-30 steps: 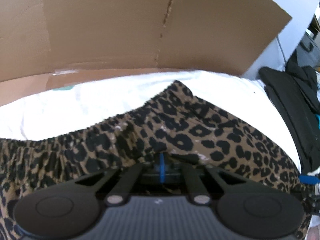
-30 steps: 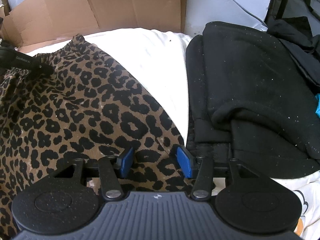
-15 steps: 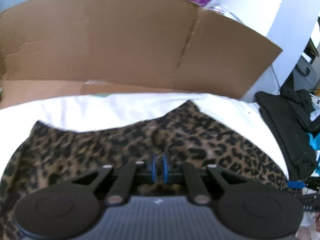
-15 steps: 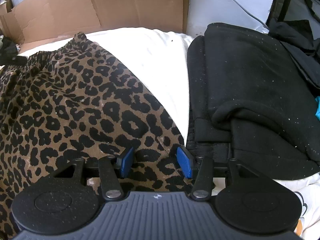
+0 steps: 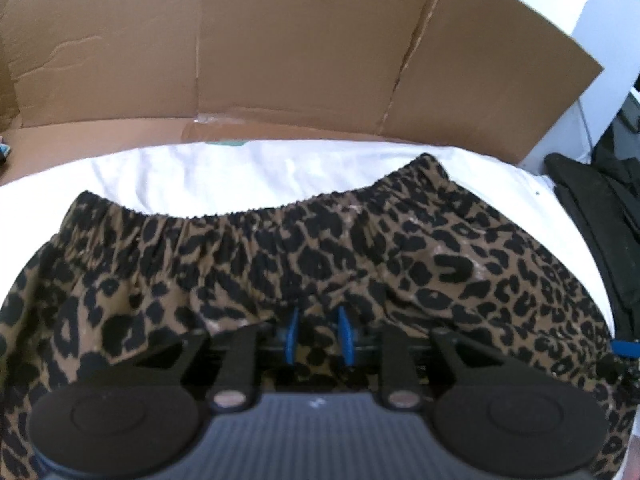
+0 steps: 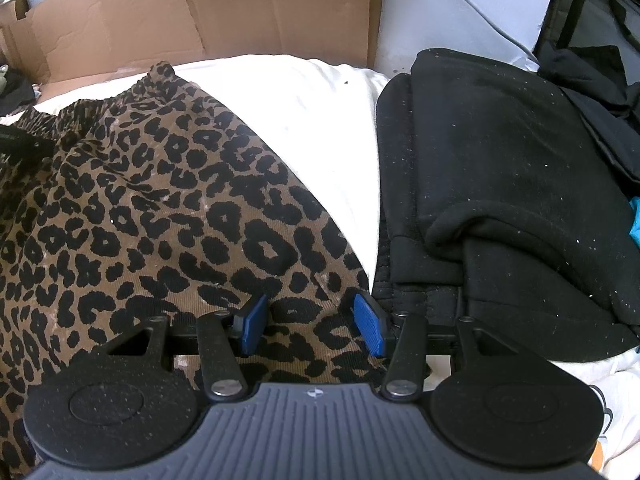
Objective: Fold clothes
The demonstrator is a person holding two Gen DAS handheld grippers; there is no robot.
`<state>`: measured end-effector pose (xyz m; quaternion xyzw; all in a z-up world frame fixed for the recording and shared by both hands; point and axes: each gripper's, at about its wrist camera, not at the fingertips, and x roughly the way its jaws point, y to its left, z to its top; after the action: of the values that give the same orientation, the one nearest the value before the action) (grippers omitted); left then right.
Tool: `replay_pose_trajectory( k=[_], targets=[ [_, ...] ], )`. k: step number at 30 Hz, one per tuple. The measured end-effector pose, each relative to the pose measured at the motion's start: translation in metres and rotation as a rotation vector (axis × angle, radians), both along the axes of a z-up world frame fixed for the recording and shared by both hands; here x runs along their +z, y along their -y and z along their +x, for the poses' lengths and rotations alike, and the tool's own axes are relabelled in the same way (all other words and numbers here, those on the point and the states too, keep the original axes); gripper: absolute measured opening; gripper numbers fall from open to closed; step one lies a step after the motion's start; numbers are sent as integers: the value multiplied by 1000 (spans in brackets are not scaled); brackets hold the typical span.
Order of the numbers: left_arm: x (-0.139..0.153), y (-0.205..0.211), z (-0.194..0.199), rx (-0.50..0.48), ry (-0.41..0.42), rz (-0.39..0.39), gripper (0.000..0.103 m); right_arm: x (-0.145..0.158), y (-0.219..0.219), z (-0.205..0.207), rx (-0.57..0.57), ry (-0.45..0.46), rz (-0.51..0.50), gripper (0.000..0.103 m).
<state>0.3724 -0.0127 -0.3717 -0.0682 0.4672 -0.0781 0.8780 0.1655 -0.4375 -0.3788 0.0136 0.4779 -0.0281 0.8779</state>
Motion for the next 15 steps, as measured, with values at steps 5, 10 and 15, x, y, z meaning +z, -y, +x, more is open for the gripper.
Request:
replay_pose_trajectory(
  k=[5,10,15],
  targets=[
    [-4,-7,13,34,-8,-49,24,-1,-2,-3,14,3,-11,54],
    [18,-21,-1,33,15,-75,25,0,-3,-5,17,2,-11,54],
    [39,-50,-25,71,54,-54,25,0,-3,-5,14,7,-15,54]
  ],
)
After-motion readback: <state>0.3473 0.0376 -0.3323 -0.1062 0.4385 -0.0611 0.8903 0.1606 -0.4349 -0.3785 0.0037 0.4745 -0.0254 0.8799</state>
